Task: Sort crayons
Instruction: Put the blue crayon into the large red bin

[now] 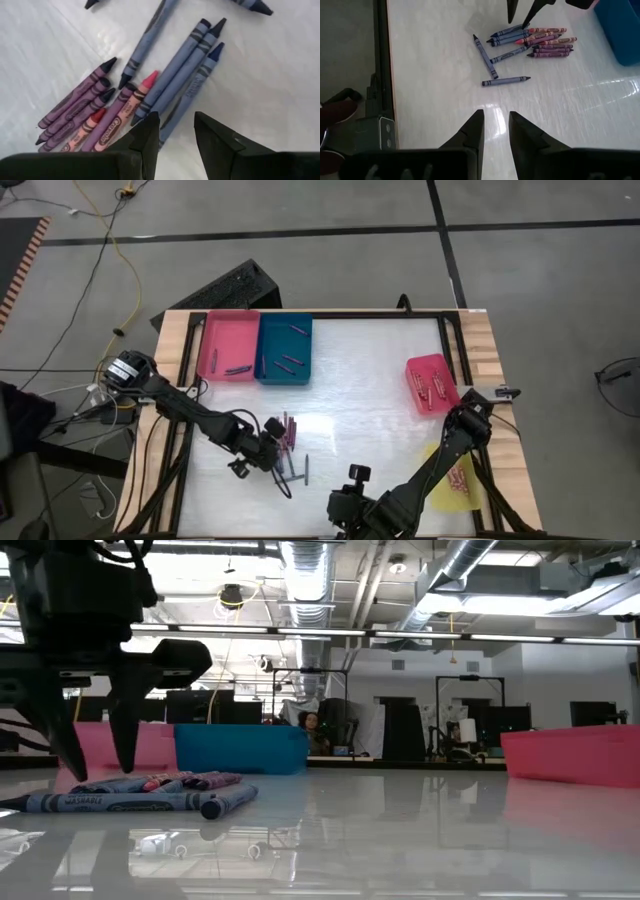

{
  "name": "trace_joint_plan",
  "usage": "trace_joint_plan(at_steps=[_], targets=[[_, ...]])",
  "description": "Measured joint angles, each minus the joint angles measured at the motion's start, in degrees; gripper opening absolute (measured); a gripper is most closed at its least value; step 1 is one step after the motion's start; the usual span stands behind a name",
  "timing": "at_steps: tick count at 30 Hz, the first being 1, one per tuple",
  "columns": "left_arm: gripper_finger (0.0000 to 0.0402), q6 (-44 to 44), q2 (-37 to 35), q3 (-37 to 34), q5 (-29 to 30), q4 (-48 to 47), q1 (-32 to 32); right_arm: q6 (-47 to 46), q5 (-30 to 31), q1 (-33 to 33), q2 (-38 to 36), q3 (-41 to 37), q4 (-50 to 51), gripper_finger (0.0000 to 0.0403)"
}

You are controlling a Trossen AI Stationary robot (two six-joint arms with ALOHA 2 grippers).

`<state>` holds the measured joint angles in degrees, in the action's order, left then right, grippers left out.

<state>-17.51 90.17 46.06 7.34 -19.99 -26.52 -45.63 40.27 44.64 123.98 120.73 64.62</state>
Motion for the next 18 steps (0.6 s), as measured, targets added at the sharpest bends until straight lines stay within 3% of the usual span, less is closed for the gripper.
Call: trace_joint_plan(at_steps=[18], targets=[[0.0110,1.42,3.13,0.22,-2.44,-2.10,0.87,-0.48,0.00,0.70,0.00,0.00,-0.46,0.0086]])
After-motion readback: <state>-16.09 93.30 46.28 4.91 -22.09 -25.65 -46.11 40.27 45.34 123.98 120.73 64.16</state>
